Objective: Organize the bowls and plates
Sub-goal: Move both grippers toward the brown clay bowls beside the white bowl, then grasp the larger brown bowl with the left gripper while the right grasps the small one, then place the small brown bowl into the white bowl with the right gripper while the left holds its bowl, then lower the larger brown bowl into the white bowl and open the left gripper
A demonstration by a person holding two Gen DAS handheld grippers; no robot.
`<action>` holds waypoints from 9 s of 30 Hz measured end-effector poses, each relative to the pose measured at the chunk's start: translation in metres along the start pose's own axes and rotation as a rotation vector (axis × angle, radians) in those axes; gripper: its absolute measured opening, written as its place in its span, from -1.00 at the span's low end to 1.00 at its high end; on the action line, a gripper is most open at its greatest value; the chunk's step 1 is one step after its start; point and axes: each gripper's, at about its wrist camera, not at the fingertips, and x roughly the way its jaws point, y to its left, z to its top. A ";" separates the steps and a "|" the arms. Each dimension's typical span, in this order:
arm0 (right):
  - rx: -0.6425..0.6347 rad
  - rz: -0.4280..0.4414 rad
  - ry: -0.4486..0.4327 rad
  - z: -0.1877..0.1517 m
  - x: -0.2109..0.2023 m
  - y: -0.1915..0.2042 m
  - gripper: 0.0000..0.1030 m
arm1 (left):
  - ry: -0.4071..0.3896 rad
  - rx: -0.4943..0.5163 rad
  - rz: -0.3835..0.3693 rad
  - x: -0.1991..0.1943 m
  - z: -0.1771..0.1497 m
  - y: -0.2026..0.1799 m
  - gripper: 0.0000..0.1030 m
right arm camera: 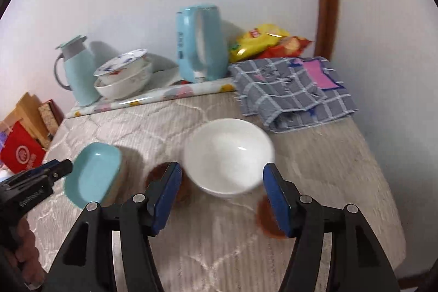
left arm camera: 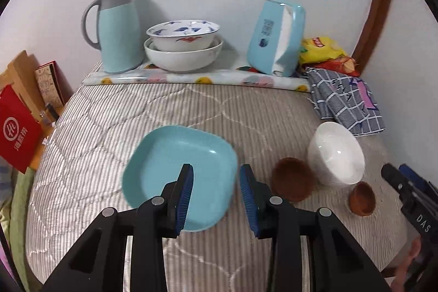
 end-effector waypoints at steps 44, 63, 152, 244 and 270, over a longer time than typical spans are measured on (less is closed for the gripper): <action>0.123 -0.063 0.140 -0.050 0.065 -0.107 0.20 | 0.175 0.027 -0.057 0.087 -0.016 -0.068 -0.35; 0.088 -0.021 0.205 -0.058 0.098 -0.103 -0.10 | 0.233 -0.018 -0.100 0.125 -0.023 -0.069 -0.41; -0.053 0.037 0.082 0.025 0.107 -0.011 -0.80 | 0.093 -0.043 -0.141 0.073 0.028 -0.030 -0.83; 0.121 -0.033 0.074 -0.003 0.067 -0.140 -0.17 | 0.189 0.089 -0.187 0.103 0.028 -0.151 -0.82; 0.082 -0.021 0.094 -0.006 0.075 -0.128 -0.16 | 0.251 0.113 -0.218 0.127 0.020 -0.162 -0.74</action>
